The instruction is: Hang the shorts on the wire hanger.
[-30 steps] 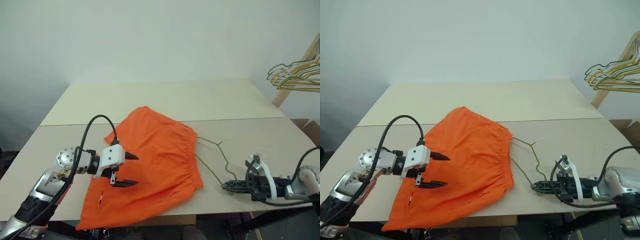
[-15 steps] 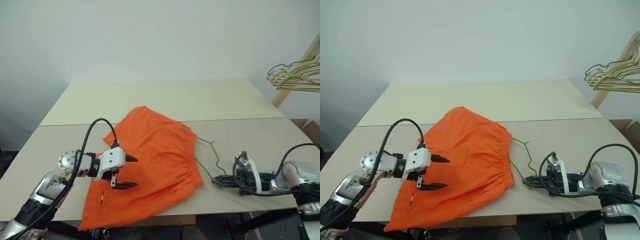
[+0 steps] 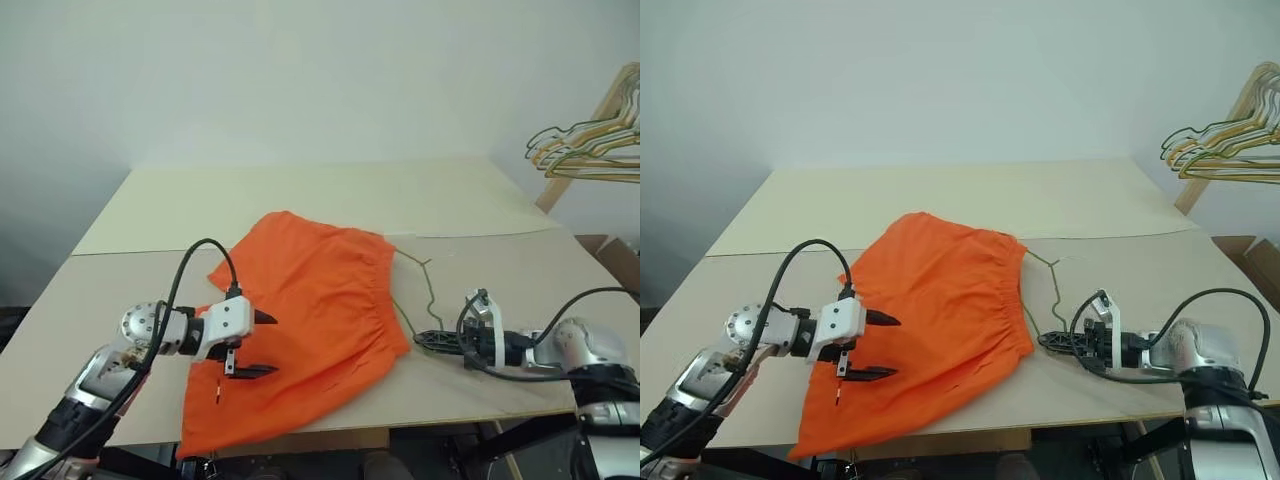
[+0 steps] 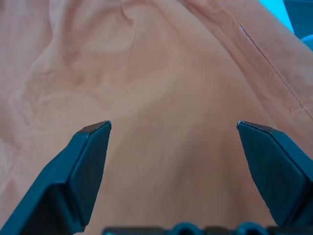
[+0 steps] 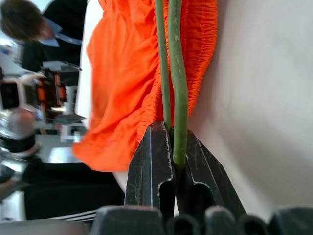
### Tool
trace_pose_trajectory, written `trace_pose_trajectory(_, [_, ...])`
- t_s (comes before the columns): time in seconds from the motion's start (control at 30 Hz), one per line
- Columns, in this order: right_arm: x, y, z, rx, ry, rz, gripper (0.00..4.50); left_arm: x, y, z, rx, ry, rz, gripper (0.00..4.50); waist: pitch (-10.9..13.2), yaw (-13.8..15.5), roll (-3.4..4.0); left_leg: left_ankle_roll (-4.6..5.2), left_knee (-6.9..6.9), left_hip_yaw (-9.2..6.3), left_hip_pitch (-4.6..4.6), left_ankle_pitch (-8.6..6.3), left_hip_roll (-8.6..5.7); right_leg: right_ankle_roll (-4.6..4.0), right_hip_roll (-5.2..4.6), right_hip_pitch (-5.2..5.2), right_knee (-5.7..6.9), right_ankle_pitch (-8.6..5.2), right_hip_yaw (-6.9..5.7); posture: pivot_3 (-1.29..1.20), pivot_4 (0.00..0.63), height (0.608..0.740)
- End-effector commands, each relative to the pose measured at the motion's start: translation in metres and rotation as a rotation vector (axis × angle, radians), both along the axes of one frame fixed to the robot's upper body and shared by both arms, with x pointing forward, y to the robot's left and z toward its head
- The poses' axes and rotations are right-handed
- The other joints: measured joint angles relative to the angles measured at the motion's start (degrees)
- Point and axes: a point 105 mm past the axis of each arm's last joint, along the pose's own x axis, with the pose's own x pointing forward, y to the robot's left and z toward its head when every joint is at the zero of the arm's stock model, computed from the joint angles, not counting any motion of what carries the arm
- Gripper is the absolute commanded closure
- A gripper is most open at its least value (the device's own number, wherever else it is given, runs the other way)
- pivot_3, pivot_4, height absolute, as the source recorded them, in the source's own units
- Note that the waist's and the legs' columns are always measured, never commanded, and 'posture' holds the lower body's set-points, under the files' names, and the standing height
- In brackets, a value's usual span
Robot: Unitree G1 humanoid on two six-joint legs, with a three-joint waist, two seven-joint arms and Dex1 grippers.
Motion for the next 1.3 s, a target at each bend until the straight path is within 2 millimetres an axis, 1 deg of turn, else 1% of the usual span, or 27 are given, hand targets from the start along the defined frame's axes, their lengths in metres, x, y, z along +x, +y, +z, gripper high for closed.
trace_pose_trajectory(0.03, [0.016, 0.001, 0.024, -0.117, -0.308, 0.014, 4.5, 0.004, 0.0, 0.009, -0.004, -0.048, -0.013, 0.02, 0.02, -0.04, 0.03, 0.0, -0.01, -0.01, 0.0, 0.0, -0.01, 0.0, 0.04, -0.01, 0.0, 0.0, 0.0, -0.15, 0.0, 0.74])
trace_pose_trajectory(0.23, [0.026, 0.002, 0.03, -0.382, -0.571, 0.113, 4.5, 0.021, 0.004, 0.014, 0.015, -0.105, 0.004, 0.02, 0.03, -0.05, 0.09, -0.02, 0.0, 0.02, 0.06, 0.03, -0.12, 0.03, 0.09, 0.01, 0.03, 0.02, 0.01, -0.15, 0.0, 0.74])
trace_pose_trajectory(0.3, [0.028, 0.003, 0.032, -0.459, -0.644, 0.157, 4.5, 0.031, 0.001, 0.026, -0.029, -0.15, 0.015, 0.02, 0.04, 0.04, 0.09, -0.02, 0.0, 0.01, 0.07, 0.03, -0.14, 0.03, 0.12, 0.02, 0.02, 0.02, -0.01, -0.14, 0.0, 0.74])
trace_pose_trajectory(0.37, [0.031, 0.004, 0.035, -0.505, -0.692, 0.178, 4.5, 0.046, -0.005, 0.048, -0.109, -0.227, 0.04, 0.02, 0.04, 0.18, 0.08, -0.01, 0.01, 0.0, 0.04, 0.03, -0.22, 0.06, 0.1, 0.01, 0.02, 0.03, -0.02, -0.14, 0.0, 0.74])
trace_pose_trajectory(0.47, [0.036, 0.008, 0.039, -0.608, -0.772, 0.22, 4.5, 0.074, -0.014, 0.105, -0.298, -0.355, 0.117, 0.02, 0.07, 0.5, 0.02, 0.0, 0.09, -0.04, -0.01, 0.03, -0.26, 0.1, 0.09, 0.0, 0.03, 0.04, -0.03, -0.14, 0.0, 0.74])
trace_pose_trajectory(0.5, [0.036, 0.01, 0.04, -0.627, -0.797, 0.238, 4.5, 0.08, -0.016, 0.12, -0.333, -0.381, 0.122, 0.02, 0.09, 0.62, -0.02, -0.01, 0.19, -0.07, -0.07, 0.04, -0.26, 0.1, 0.12, -0.01, 0.04, 0.05, -0.07, -0.13, 0.0, 0.74])
trace_pose_trajectory(0.53, [0.035, 0.013, 0.041, -0.649, -0.82, 0.263, 4.5, 0.086, -0.015, 0.135, -0.349, -0.409, 0.11, 0.02, 0.09, 0.61, -0.03, -0.03, 0.28, -0.09, -0.13, 0.05, -0.26, 0.11, 0.16, -0.03, 0.04, 0.05, -0.09, -0.13, 0.0, 0.74])
trace_pose_trajectory(0.57, [0.035, 0.016, 0.043, -0.661, -0.843, 0.28, 4.5, 0.09, -0.014, 0.145, -0.345, -0.426, 0.095, 0.02, 0.09, 0.57, -0.03, -0.05, 0.27, -0.09, -0.1, 0.06, -0.26, 0.11, 0.18, -0.02, 0.04, 0.05, -0.07, -0.13, 0.0, 0.74])
trace_pose_trajectory(0.6, [0.035, 0.019, 0.045, -0.661, -0.854, 0.283, 4.5, 0.094, -0.012, 0.151, -0.313, -0.439, 0.065, 0.02, 0.09, 0.45, -0.03, -0.08, 0.25, -0.08, -0.05, 0.08, -0.27, 0.11, 0.18, 0.0, 0.08, 0.05, -0.06, -0.13, 0.0, 0.74])
trace_pose_trajectory(0.67, [0.038, 0.026, 0.048, -0.68, -0.888, 0.28, 4.5, 0.1, -0.005, 0.151, -0.219, -0.449, 0.012, 0.02, 0.06, -0.13, 0.02, -0.21, 0.14, -0.07, 0.02, 0.15, -0.31, 0.11, 0.25, 0.0, 0.03, 0.05, -0.01, -0.12, 0.0, 0.74])
trace_pose_trajectory(0.77, [0.041, 0.035, 0.051, -0.702, -0.923, 0.28, 4.5, 0.113, 0.011, 0.133, -0.018, -0.454, -0.037, 0.02, 0.06, -0.46, 0.02, -0.21, 0.03, -0.07, 0.26, 0.17, -0.36, 0.11, 0.31, 0.1, 0.03, 0.04, 0.12, -0.13, 0.0, 0.74])
trace_pose_trajectory(0.83, [0.042, 0.04, 0.051, -0.722, -0.946, 0.295, 4.5, 0.118, 0.014, 0.13, 0.011, -0.413, -0.07, 0.02, 0.08, -0.37, 0.01, -0.14, 0.04, -0.08, 0.26, 0.17, -0.39, 0.11, 0.33, 0.1, 0.04, 0.04, 0.11, -0.13, 0.0, 0.74])
trace_pose_trajectory(0.93, [0.043, 0.043, 0.052, -0.745, -0.955, 0.308, 4.5, 0.118, 0.01, 0.132, -0.015, -0.352, -0.141, 0.02, 0.16, -0.21, -0.13, -0.07, 0.14, -0.14, 0.12, 0.19, -0.4, 0.11, 0.35, 0.04, 0.06, 0.05, 0.04, -0.14, 0.0, 0.74])
trace_pose_trajectory(1.03, [0.043, 0.044, 0.05, -0.77, -0.963, 0.329, 4.5, 0.119, 0.003, 0.136, -0.03, -0.333, -0.191, 0.02, 0.17, -0.07, -0.14, -0.08, 0.4, -0.27, -0.12, 0.2, -0.43, 0.16, 0.34, -0.02, 0.06, 0.05, -0.1, -0.14, 0.0, 0.74])
trace_pose_trajectory(1.2, [0.044, 0.044, 0.053, -0.826, -0.988, 0.365, 4.5, 0.124, -0.009, 0.139, 0.019, -0.333, -0.248, 0.02, 0.18, -0.39, -0.16, -0.11, 0.54, -0.22, -0.24, 0.22, -0.49, 0.32, 0.31, 0.01, 0.13, 0.05, -0.06, -0.15, 0.0, 0.74])
trace_pose_trajectory(1.3, [0.044, 0.045, 0.055, -0.823, -0.985, 0.37, 4.5, 0.126, -0.012, 0.136, 0.079, -0.325, -0.274, 0.02, 0.2, -0.42, -0.18, -0.04, 0.61, -0.21, -0.25, 0.18, -0.49, 0.37, 0.3, 0.02, 0.07, 0.04, -0.05, -0.14, 0.0, 0.74])
